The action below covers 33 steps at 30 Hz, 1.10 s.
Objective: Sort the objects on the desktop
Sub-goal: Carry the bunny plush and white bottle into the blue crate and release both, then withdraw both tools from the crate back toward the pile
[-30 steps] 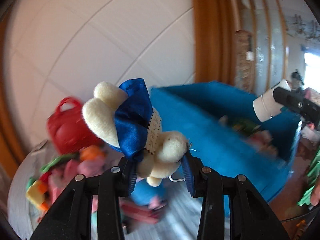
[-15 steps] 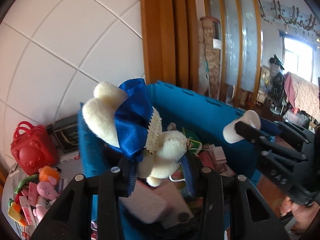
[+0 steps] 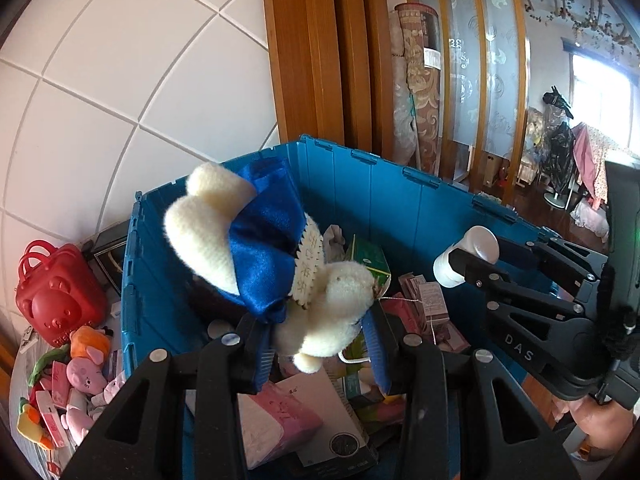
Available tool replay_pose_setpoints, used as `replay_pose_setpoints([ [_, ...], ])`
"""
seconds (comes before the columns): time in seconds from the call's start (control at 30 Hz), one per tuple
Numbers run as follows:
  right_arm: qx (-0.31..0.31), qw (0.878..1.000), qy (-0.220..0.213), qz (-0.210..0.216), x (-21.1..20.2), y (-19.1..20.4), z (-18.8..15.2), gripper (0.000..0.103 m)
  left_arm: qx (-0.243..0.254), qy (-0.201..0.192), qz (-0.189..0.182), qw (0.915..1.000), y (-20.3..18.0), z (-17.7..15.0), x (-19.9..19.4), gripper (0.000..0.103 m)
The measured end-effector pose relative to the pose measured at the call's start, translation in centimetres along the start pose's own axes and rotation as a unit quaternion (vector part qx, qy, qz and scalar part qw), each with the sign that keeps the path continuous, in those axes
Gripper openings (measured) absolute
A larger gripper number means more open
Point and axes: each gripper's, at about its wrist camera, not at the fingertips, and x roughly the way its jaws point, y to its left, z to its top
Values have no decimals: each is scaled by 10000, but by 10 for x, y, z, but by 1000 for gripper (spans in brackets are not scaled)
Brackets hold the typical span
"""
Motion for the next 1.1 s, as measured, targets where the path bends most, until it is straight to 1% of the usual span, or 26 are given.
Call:
replay_pose_setpoints([
  [0.1, 3, 9999, 131, -24, 10, -6, 0, 34, -6, 39, 0, 10000, 0, 0, 3, 39],
  [0.17, 19, 9997, 253, -38, 15, -8, 0, 34, 3, 33, 26, 10000, 0, -1, 4, 41],
  [0.27, 57, 9995, 304, -43, 19, -13, 1, 34, -18, 47, 123, 9999, 2, -1, 4, 46],
  [0.33, 54, 9995, 296, -77, 18, -13, 2, 34, -38, 111, 95, 9999, 4, -2, 6, 49],
  [0.37, 52, 9995, 294, -92, 17, -13, 3, 36, -49, 125, 84, 9999, 4, -2, 7, 51],
  [0.43, 59, 9995, 284, -118, 16, -14, 4, 45, -75, 105, 76, 9999, 5, -2, 6, 59],
  [0.47, 64, 9995, 275, -117, 16, -15, 4, 55, -90, 78, 71, 9999, 6, -2, 5, 62],
  [0.5, 58, 9996, 252, -117, 14, -15, 5, 65, -100, 32, 76, 9999, 6, -2, 3, 69],
  [0.53, 44, 9997, 223, -130, 13, -15, 5, 70, -99, -22, 72, 9999, 7, -3, 1, 75],
  [0.57, 26, 9997, 197, -142, 11, -14, 6, 78, -93, -71, 56, 9999, 7, -2, 0, 77],
  [0.6, 6, 9998, 149, -159, 8, -13, 6, 84, -86, -122, 38, 9999, 7, -3, -3, 79],
  [0.67, -29, 9997, 64, -217, 3, -13, 7, 87, -78, -187, 28, 9998, 6, -3, -6, 79],
  [0.77, -75, 9994, -58, -345, -6, -12, 9, 101, -133, -224, -24, 9997, 8, -4, -9, 79],
  [0.8, -82, 9993, -79, -355, -8, -12, 9, 103, -145, -239, -47, 9996, 8, -5, -11, 79],
  [1.0, -128, 9991, -111, -399, -20, -12, 6, 103, -161, -357, -77, 9992, 7, -4, -21, 79],
  [1.1, -140, 9990, -63, -408, -22, -11, 4, 103, -146, -349, -97, 9992, 7, -5, -23, 79],
])
